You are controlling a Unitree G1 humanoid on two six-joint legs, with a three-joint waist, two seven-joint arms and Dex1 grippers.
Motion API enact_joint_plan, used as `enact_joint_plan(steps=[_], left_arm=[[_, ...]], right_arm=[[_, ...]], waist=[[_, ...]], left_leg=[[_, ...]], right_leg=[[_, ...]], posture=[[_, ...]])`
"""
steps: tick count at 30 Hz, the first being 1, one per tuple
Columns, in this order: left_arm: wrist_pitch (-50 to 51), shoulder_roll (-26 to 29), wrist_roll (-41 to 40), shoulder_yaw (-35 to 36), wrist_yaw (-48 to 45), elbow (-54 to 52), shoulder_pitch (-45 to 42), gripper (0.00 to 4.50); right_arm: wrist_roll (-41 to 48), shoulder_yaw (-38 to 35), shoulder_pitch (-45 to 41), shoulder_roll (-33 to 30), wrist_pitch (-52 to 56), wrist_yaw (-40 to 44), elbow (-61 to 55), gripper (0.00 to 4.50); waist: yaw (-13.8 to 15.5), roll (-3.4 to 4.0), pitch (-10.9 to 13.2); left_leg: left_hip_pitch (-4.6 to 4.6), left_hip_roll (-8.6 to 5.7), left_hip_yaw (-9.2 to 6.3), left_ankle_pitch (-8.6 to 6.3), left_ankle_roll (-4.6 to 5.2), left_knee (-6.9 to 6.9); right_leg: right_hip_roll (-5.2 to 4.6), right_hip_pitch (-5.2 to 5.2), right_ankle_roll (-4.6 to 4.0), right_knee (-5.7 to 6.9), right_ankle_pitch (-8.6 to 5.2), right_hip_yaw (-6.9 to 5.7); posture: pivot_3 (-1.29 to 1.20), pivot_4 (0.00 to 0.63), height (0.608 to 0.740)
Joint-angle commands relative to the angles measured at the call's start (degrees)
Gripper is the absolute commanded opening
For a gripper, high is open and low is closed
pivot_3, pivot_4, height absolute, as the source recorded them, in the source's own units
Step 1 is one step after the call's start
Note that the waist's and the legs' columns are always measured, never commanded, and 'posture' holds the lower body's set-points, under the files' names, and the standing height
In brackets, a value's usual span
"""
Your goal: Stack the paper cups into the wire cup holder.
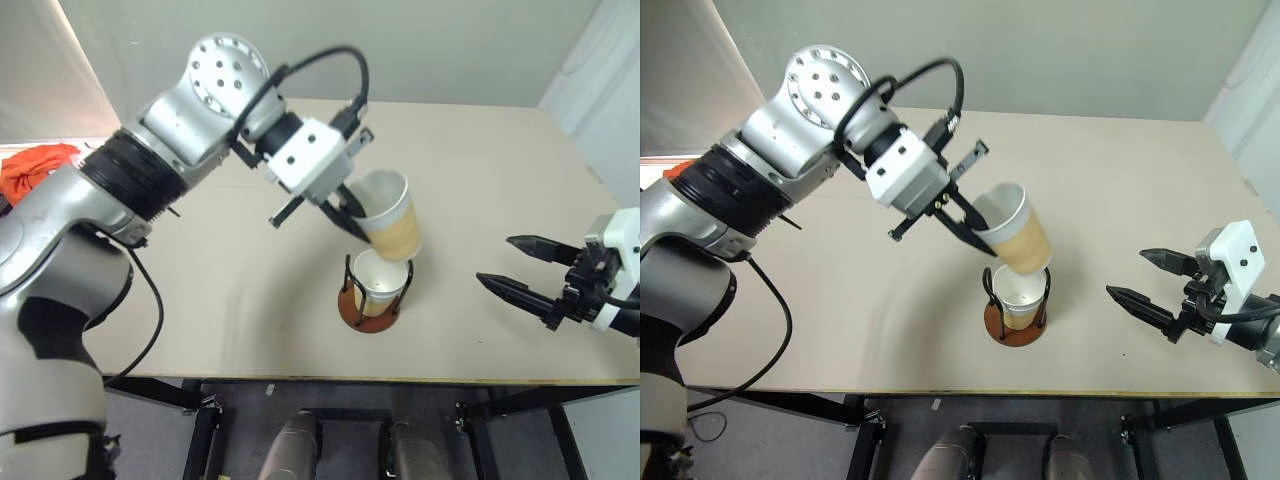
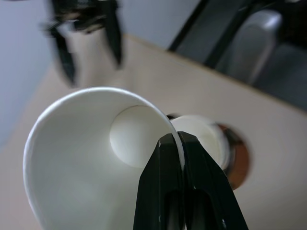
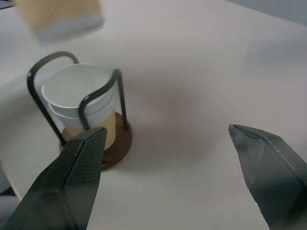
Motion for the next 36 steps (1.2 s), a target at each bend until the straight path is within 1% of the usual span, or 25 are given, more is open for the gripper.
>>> enact_joint_plan(steps=[1, 3, 5, 6, 12, 15, 20, 22, 23, 26, 28, 30, 32, 35, 36], left_arm=[[-3.76, -0.18, -0.52, -2.21, -1.95, 2.07, -3.28, 0.03], [-5.72, -1.60, 0.85, -3.47, -1.95, 4.16, -3.49, 0.03], [-7.47, -3.34, 2.18, -3.45, -1.95, 6.06, -3.34, 0.03], [-8.23, -3.91, 2.65, -3.37, -1.95, 6.78, -3.29, 0.03], [-9.15, -3.61, 2.68, -5.50, -1.95, 5.77, -3.20, 0.03], [-9.18, -3.22, 3.28, -7.00, -1.95, 6.28, -3.48, 0.62], [-9.50, -3.13, 4.07, -7.80, -1.95, 7.22, -3.45, 2.35], [-10.47, -4.01, 5.22, -6.11, -1.95, 8.51, -2.90, 3.00], [-10.49, -5.39, 6.38, -4.04, -1.95, 10.31, -2.42, 3.34], [-8.59, -9.57, 9.59, 3.41, -1.95, 16.42, -1.33, 3.34], [-5.60, -9.88, 10.45, 7.93, -1.95, 18.50, -0.59, 3.34], [-1.25, -7.08, 9.73, 10.90, -1.95, 17.68, 1.21, 3.34], [4.08, -2.59, 8.59, 13.30, -1.95, 15.18, 4.32, 3.34], [12.53, 5.58, 6.63, 17.60, -1.95, 8.76, 11.32, 3.34], [16.25, 8.52, 5.83, 20.49, -1.95, 6.63, 14.67, 3.34]], right_arm=[[0.46, -3.41, 0.74, 0.49, -0.59, -0.57, -2.19, 4.32], [0.76, -4.13, 1.39, 0.73, -0.37, -0.88, -2.80, 4.32], [0.86, -4.57, 1.83, 0.91, -0.18, -1.32, -3.23, 4.32], [0.88, -4.61, 1.92, 0.93, -0.13, -1.52, -3.33, 4.32], [1.15, -5.05, 2.75, 1.31, 0.03, -2.40, -4.30, 4.32], [1.18, -5.01, 2.76, 1.30, 0.01, -2.68, -4.37, 4.32], [0.97, -4.15, 2.10, 1.10, -0.21, -2.84, -3.89, 4.32], [0.87, -3.62, 1.67, 1.07, -0.31, -2.77, -3.64, 4.32], [0.89, -3.30, 1.36, 1.03, -0.39, -2.64, -3.46, 4.32], [0.81, -1.82, -0.04, 0.80, -0.72, -1.82, -2.47, 4.32], [0.17, 0.19, -1.86, 0.40, -1.24, -0.58, -0.95, 4.32], [-0.98, 3.07, -4.56, -0.17, -2.17, 1.45, 1.52, 4.32], [-1.86, 6.06, -7.70, -1.20, -3.29, 4.93, 4.87, 4.32], [-2.98, 10.03, -12.64, -3.03, -5.29, 11.86, 10.94, 4.32], [-3.07, 11.38, -14.87, -3.55, -5.85, 14.88, 13.78, 4.32]], waist=[[-0.01, 0.00, 0.01], [0.00, 0.00, 0.02], [0.01, 0.00, 0.02], [-0.01, -0.01, 0.03], [-0.15, -0.01, 0.03], [-0.15, -0.01, 0.03], [-0.04, -0.02, 0.04], [-0.02, -0.02, 0.04], [-0.02, -0.02, 0.04], [0.16, -0.04, 0.06], [0.09, -0.05, 0.06], [-0.41, -0.02, 0.06], [-1.10, 0.07, 0.05], [-2.14, 0.23, 0.00], [-2.26, 0.24, 0.00]], left_leg=[[0.03, 0.00, 0.00, 0.03, 0.03, 0.00], [0.04, -0.01, 0.00, 0.10, 0.07, 0.03], [0.10, -0.02, -0.01, 0.16, 0.10, 0.04], [0.15, -0.02, -0.01, 0.18, 0.10, 0.05], [0.25, -0.02, 0.02, 0.20, 0.09, 0.01], [0.23, -0.02, 0.02, 0.18, 0.08, -0.02], [0.21, -0.02, 0.02, 0.11, 0.06, -0.03], [0.20, -0.02, 0.01, 0.08, 0.05, -0.03], [0.20, -0.02, 0.01, 0.07, 0.03, -0.03], [0.18, -0.03, 0.01, 0.06, 0.03, -0.02], [0.17, -0.03, 0.03, 0.07, 0.02, -0.01], [0.19, -0.03, 0.07, 0.08, 0.01, -0.05], [0.29, 0.01, 0.18, 0.10, -0.07, -0.15], [0.39, 0.10, 0.38, 0.25, -0.34, -0.27], [0.36, 0.14, 0.39, 0.41, -0.56, -0.27]], right_leg=[[0.00, 0.05, -0.02, -0.05, 0.00, 0.00], [0.00, 0.11, -0.09, -0.11, 0.03, -0.01], [-0.01, 0.22, -0.54, -0.17, -0.15, 0.01], [0.00, 0.28, -0.60, -0.17, -0.15, 0.00], [0.02, 0.34, -0.61, -0.16, -0.15, 0.02], [0.02, 0.33, -0.53, -0.17, -0.17, 0.02], [0.02, 0.33, -0.39, -0.18, -0.22, -0.01], [0.01, 0.33, -0.36, -0.18, -0.24, -0.01], [0.01, 0.33, -0.34, -0.18, -0.25, -0.01], [0.00, 0.34, -0.33, -0.19, -0.27, -0.01], [0.00, 0.34, -0.30, -0.19, -0.26, -0.01], [0.00, 0.32, -0.25, -0.20, -0.23, -0.01], [0.03, 0.30, -0.16, -0.17, -0.22, 0.04], [0.16, 0.18, -0.10, -0.08, -0.28, 0.07], [0.19, 0.13, -0.12, -0.08, -0.31, 0.08]], posture=[[0.00, 0.150, 0.740], [0.00, 0.150, 0.740], [0.00, 0.150, 0.740], [0.00, 0.150, 0.740], [0.00, 0.150, 0.740], [0.00, 0.150, 0.740], [0.00, 0.150, 0.740], [0.00, 0.150, 0.740], [0.00, 0.150, 0.740], [0.00, 0.150, 0.740], [0.00, 0.150, 0.740], [0.00, 0.150, 0.740], [0.00, 0.150, 0.740], [0.00, 0.150, 0.740], [0.00, 0.150, 0.740]])
